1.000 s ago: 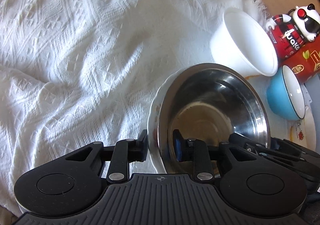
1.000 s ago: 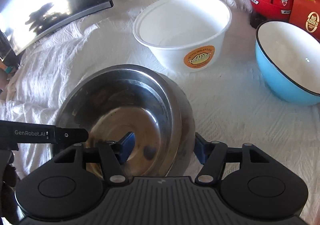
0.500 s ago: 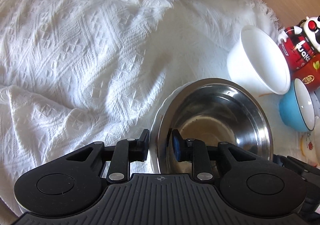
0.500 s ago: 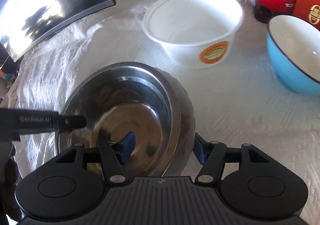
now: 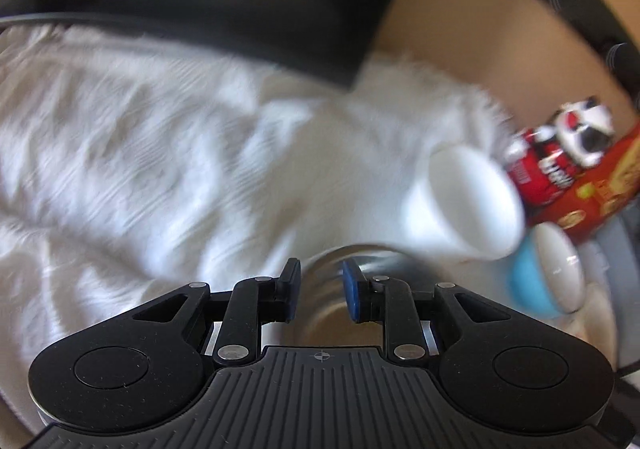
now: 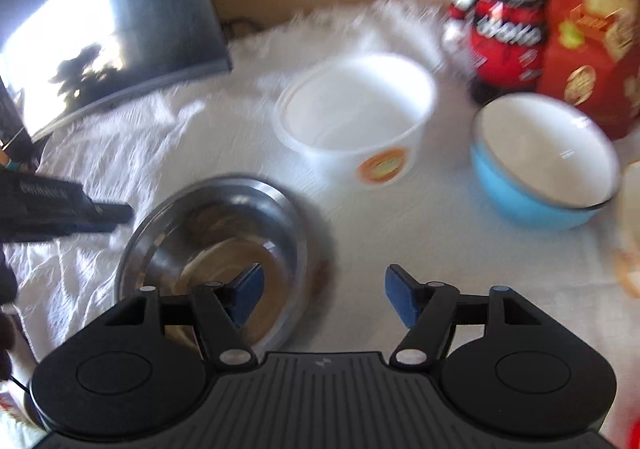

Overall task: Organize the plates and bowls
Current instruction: 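Lower the steel bowl onto the floral plate and open both grippers, then grasp the cream gold-rimmed bowl rim with both grippers and lift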

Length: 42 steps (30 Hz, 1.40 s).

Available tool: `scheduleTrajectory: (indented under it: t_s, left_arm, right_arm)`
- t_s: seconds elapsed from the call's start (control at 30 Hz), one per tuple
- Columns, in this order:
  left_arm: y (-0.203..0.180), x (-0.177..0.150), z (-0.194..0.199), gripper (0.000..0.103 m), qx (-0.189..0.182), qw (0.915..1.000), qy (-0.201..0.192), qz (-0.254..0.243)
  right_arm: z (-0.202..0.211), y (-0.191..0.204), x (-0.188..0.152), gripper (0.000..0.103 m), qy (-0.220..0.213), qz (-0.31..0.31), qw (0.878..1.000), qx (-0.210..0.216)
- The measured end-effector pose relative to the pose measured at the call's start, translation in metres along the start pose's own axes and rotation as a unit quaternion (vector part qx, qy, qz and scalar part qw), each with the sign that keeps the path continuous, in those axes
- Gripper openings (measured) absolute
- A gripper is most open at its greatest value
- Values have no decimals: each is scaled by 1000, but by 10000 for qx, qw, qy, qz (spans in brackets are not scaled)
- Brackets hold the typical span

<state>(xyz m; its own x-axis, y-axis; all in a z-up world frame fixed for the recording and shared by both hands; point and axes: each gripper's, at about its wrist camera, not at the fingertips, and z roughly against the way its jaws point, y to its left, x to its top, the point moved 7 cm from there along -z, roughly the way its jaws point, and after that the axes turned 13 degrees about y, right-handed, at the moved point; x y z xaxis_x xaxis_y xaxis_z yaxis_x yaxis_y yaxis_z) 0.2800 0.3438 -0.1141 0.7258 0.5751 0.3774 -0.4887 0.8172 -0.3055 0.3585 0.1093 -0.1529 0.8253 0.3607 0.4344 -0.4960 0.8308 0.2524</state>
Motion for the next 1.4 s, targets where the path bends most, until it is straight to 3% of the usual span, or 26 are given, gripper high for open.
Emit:
scheduleTrajectory:
  t_s: [0.07, 0.17, 0.37, 0.47, 0.6, 0.8, 0.9, 1.0, 1.23, 1.27, 1.3, 1.33, 1.4]
  left_arm:
    - [-30, -2, -3, 25, -296, 9994, 25, -192]
    - [-83, -17, -21, 25, -676, 9949, 359, -660]
    - [-187, -66, -68, 25, -1390, 9709, 1298, -1455]
    - [-232, -82, -79, 25, -1813, 9598, 1419, -1607]
    - [-268, -88, -96, 25, -2192, 9520, 1479, -1543]
    - [-285, -80, -129, 25, -2082, 9579, 1679, -1043]
    - [-289, -74, -147, 25, -1930, 9621, 1726, -861]
    - [-297, -73, -160, 26, -1946, 9610, 1801, -784]
    - [-315, -79, -189, 26, -1817, 9571, 2056, -929]
    - [-316, -80, -192, 26, -1852, 9554, 2109, -919]
    - [-316, -81, -194, 25, -1903, 9537, 2142, -913]
    - [-316, -82, -193, 26, -1917, 9532, 2148, -921]
    - [-315, -83, -192, 25, -1893, 9532, 2143, -987]
  right_arm:
    - [17, -21, -5, 78, -180, -126, 9996, -171]
    - [42, -58, -21, 85, -294, -399, 9976, -475]
    - [91, -146, -68, 89, -446, -1014, 9849, -1331]
    - [106, -184, -87, 89, -397, -1039, 9831, -1456]
    - [119, -222, -99, 89, -594, -1025, 9774, -1749]
    - [115, -266, -63, 85, -498, -1381, 9810, -1271]
    - [93, -278, -32, 83, -342, -1254, 9815, -1403]
    - [68, -290, -11, 76, -130, -1189, 9799, -1597]
    - [8, -321, 7, 75, 523, -1496, 9815, -1075]
    - [2, -322, 7, 69, 616, -1550, 9809, -1003]
    - [-3, -322, 5, 55, 720, -1596, 9805, -887]
    - [-6, -321, 4, 49, 831, -1647, 9797, -786]
    - [-5, -317, 2, 49, 854, -1651, 9793, -798]
